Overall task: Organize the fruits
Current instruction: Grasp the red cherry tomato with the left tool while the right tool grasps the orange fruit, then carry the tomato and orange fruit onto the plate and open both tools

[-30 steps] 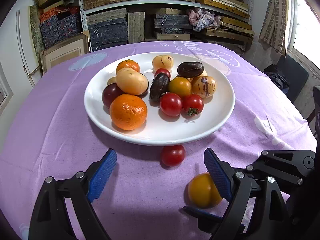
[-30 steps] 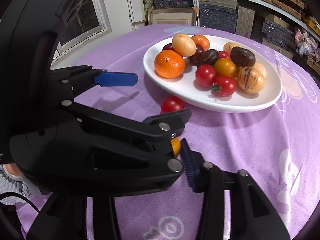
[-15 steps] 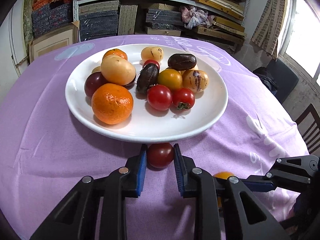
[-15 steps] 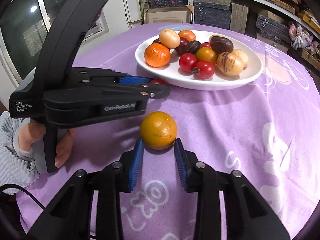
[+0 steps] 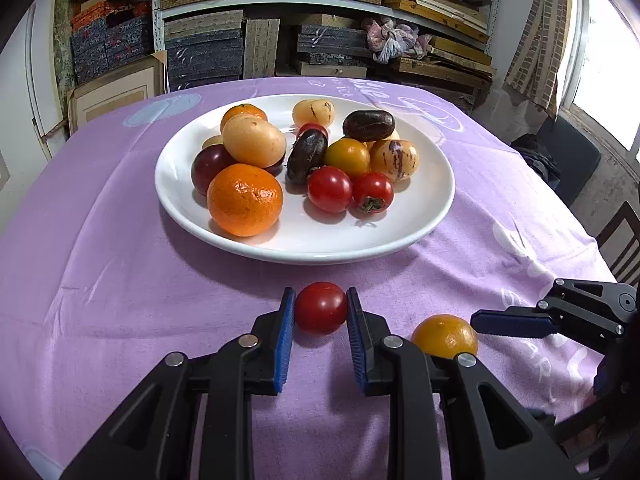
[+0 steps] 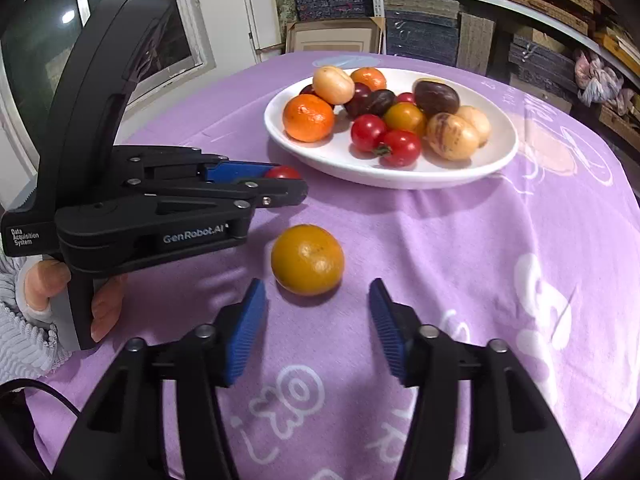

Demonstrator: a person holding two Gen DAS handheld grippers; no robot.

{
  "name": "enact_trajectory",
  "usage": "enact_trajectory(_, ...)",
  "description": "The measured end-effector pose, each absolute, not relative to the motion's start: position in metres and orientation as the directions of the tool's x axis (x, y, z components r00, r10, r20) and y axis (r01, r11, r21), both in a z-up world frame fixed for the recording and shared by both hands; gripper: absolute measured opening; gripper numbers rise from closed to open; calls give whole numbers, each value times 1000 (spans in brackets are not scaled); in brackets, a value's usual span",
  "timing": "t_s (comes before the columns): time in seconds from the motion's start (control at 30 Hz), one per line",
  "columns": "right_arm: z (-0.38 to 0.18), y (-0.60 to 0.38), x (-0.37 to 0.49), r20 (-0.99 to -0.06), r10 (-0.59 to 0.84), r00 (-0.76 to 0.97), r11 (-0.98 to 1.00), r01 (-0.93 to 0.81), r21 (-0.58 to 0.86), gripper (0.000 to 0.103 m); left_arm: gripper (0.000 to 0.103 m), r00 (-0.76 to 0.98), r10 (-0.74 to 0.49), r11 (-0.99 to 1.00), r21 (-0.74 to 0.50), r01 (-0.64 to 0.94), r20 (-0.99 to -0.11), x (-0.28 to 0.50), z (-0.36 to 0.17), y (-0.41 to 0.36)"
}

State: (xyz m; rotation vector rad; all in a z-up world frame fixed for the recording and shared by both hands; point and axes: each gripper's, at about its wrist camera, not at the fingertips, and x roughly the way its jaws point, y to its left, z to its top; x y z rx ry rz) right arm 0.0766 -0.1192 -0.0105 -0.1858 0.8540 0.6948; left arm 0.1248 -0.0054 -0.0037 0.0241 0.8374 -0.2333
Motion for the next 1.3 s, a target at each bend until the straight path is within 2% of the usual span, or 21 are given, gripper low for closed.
enact_trajectory(0.1, -10, -102, 82, -741, 497, 451, 755, -645, 114, 59, 25, 644, -189, 975, -62, 214, -741, 126, -4, -5)
enact_trajectory(0.17, -11, -94, 86, -751, 466, 467, 768, -636, 81, 39, 25, 640, -189, 974, -59, 219, -745, 127, -5, -6)
enact_trajectory(0.33, -5, -103, 87, -744, 470, 475, 781, -616, 101, 39, 25, 650, -206, 970, -67, 232, -732, 121, 2, -6)
enact_trajectory(0.47, 30, -130, 95, -699, 481, 530, 807, -579, 115, 38, 25, 686, -237, 965, -86, 248, -688, 115, 40, -1)
enact_trajectory(0.67, 84, -126, 154, -625, 456, 634, 852, -515, 100, 38, 25, 746, -157, 984, -38, 174, -647, 171, 94, 7)
enact_trajectory(0.87, 71, -84, 224, -658, 376, 652, 881, -472, 35, 39, 25, 696, -111, 994, -71, 86, -710, 247, 77, 19)
enact_trajectory(1.07, 45, -72, 261, -692, 371, 619, 880, -473, 48, 40, 27, 677, -89, 996, -71, 55, -731, 268, 51, 26)
enact_trajectory(1.2, 44, -75, 259, -677, 368, 637, 883, -468, 40, 54, 44, 700, -63, 998, -64, 24, -711, 261, 51, 30)
enact_trajectory(1.23, 46, -80, 257, -669, 373, 642, 886, -460, 52, 63, 48, 710, -55, 998, -65, 14, -702, 257, 54, 32)
enact_trajectory(1.27, 48, -84, 255, -659, 379, 650, 890, -450, 67, 73, 59, 722, -44, 998, -63, 0, -690, 252, 57, 35)
enact_trajectory(1.3, 51, -90, 249, -646, 387, 658, 892, -445, 82, 77, 72, 736, -34, 998, -62, -12, -676, 247, 62, 37)
